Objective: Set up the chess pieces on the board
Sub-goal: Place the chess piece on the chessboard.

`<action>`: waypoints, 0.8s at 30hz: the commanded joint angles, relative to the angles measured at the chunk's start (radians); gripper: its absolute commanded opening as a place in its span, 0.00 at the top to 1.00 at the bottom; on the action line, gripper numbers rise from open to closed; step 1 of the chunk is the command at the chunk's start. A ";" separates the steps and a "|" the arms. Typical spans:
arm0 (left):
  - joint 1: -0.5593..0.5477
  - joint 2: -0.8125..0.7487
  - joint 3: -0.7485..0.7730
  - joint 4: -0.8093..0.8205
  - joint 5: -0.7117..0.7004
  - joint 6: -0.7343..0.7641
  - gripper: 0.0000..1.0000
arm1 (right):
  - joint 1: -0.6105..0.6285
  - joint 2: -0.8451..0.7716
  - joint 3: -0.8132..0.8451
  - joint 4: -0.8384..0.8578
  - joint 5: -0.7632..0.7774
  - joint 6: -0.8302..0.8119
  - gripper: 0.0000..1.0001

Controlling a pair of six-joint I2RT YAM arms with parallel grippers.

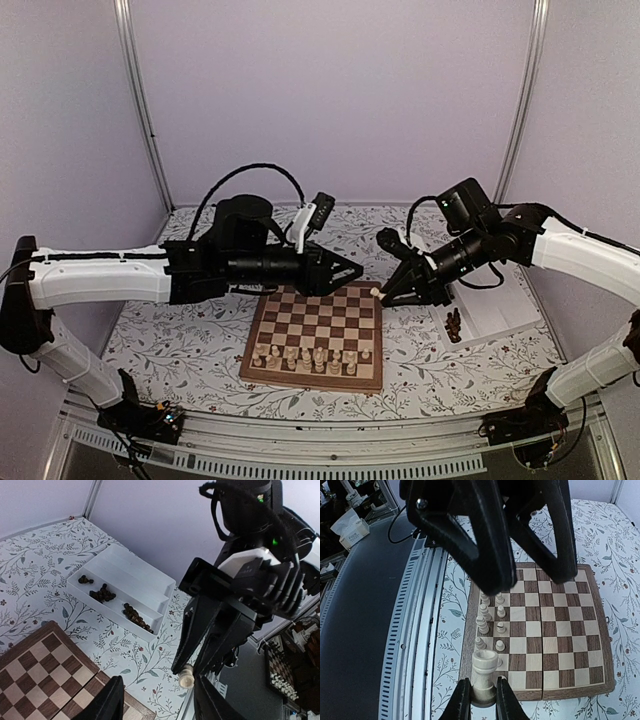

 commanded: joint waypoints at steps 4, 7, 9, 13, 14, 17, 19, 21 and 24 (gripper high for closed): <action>-0.043 0.083 0.055 0.006 0.047 -0.017 0.52 | -0.001 -0.020 0.017 0.027 -0.038 0.018 0.88; -0.046 0.112 0.072 0.014 0.097 -0.022 0.53 | -0.001 -0.018 0.017 0.030 -0.030 0.017 0.88; -0.050 0.134 0.085 0.017 0.131 -0.020 0.55 | -0.001 -0.014 0.016 0.033 -0.033 0.015 0.88; -0.060 0.161 0.103 0.033 0.163 -0.015 0.60 | -0.001 -0.006 0.022 0.033 -0.035 0.015 0.88; -0.061 0.168 0.107 0.029 0.166 -0.016 0.62 | -0.001 -0.004 0.023 0.034 -0.036 0.016 0.88; -0.060 0.177 0.117 0.017 0.170 -0.013 0.65 | -0.001 -0.004 0.025 0.032 -0.034 0.016 0.88; -0.061 0.179 0.120 0.011 0.172 -0.010 0.70 | -0.001 -0.004 0.024 0.032 -0.032 0.015 0.88; -0.060 0.179 0.123 0.008 0.172 -0.011 0.75 | -0.001 -0.002 0.021 0.032 -0.029 0.015 0.88; -0.060 0.178 0.125 0.001 0.169 -0.005 0.82 | -0.001 -0.001 0.015 0.033 -0.027 0.012 0.88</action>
